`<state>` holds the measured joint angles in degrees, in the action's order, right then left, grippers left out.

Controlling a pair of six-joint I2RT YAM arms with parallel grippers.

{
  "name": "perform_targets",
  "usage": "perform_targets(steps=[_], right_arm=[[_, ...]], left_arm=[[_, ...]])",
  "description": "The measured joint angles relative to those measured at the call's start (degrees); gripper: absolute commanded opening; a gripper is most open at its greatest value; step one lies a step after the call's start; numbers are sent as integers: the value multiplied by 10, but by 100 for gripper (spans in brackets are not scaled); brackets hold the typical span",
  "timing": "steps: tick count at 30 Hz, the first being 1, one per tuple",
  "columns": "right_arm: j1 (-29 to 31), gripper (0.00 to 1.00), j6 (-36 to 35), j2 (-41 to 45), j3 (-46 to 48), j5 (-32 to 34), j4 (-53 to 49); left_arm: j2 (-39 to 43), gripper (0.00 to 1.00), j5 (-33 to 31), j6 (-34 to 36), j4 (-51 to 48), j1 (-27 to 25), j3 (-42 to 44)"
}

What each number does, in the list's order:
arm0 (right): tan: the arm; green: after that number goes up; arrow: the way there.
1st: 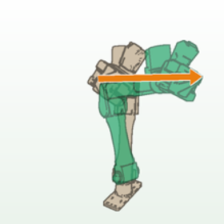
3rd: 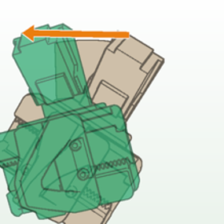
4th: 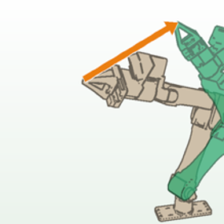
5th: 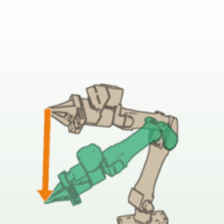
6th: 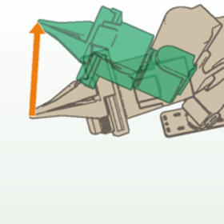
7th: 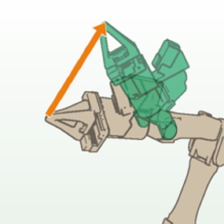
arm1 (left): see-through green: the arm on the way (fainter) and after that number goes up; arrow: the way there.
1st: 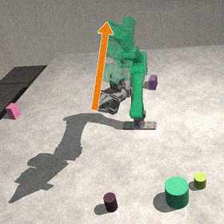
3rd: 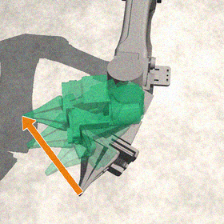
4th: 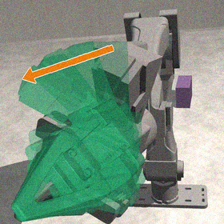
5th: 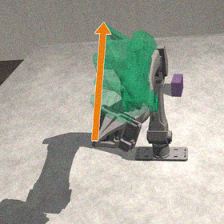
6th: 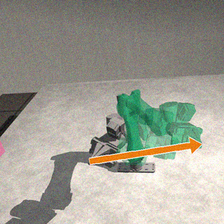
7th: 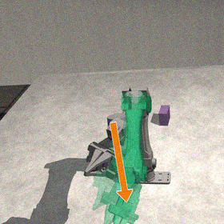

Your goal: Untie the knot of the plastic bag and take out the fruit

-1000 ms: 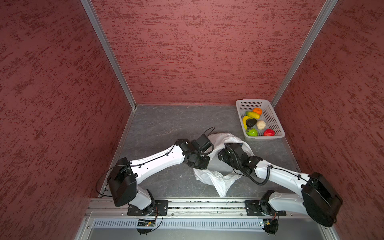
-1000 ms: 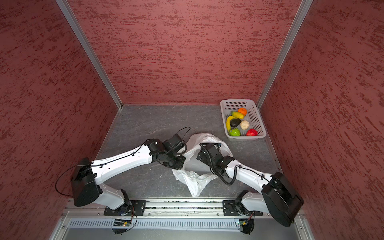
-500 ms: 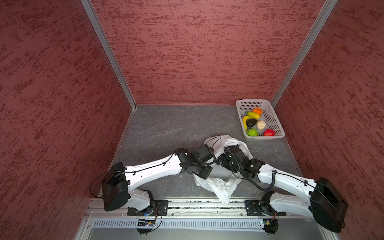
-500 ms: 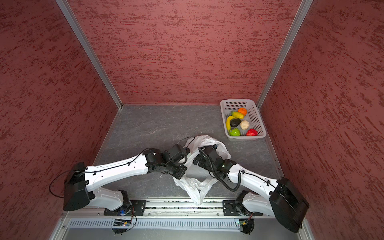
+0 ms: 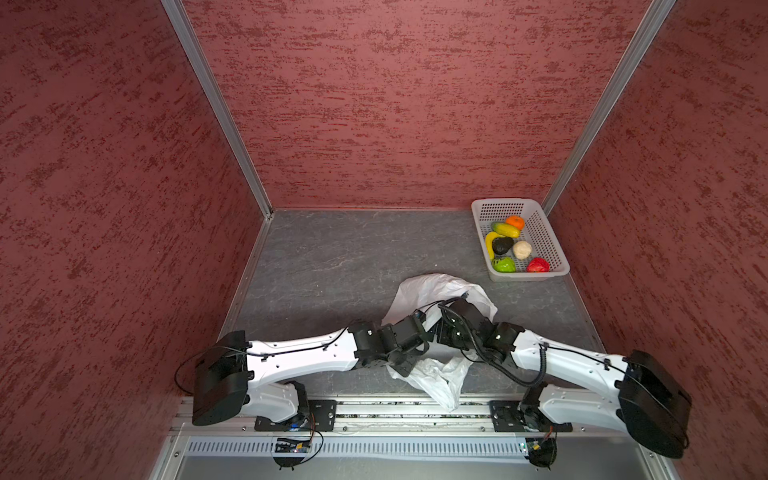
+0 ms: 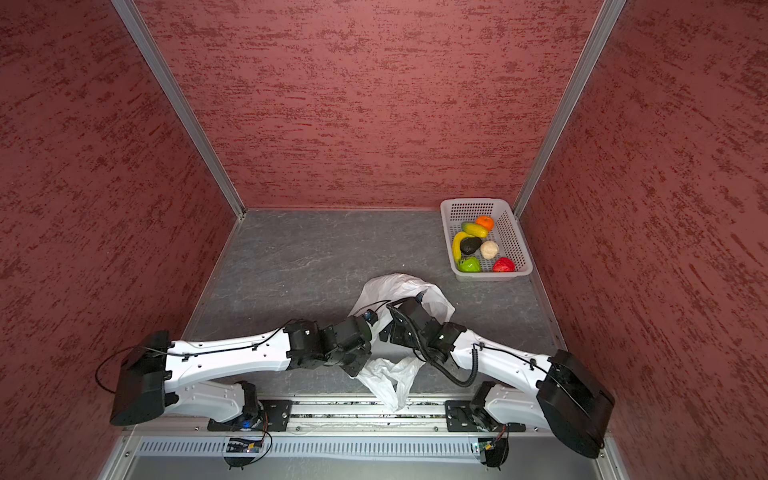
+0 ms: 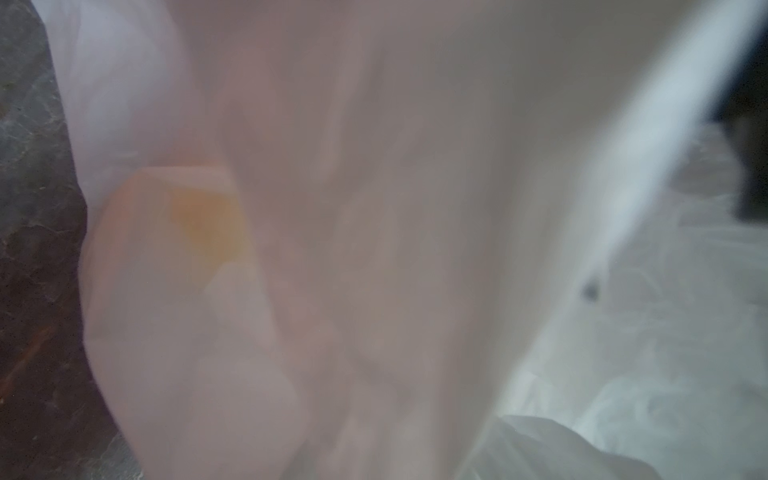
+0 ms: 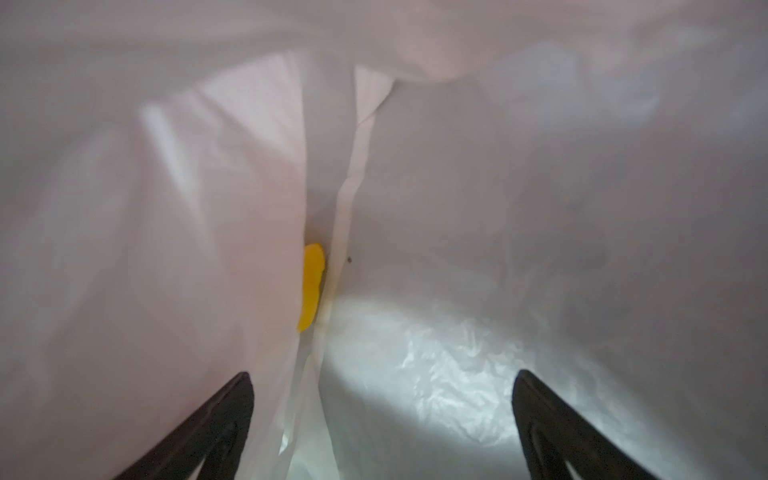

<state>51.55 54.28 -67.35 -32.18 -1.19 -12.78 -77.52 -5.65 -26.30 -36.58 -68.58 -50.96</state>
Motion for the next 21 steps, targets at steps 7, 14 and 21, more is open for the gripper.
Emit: perform_targets(steps=[7,14,21], right_arm=[[111,98,-9,-28,0,-21,0],[121,98,6,-83,-6,-23,-6],[-6,98,28,17,19,-2,-41]], left_arm=[[5,0,-22,3,37,63,38],[31,0,-13,17,58,114,60],[28,0,-2,31,66,117,60]])
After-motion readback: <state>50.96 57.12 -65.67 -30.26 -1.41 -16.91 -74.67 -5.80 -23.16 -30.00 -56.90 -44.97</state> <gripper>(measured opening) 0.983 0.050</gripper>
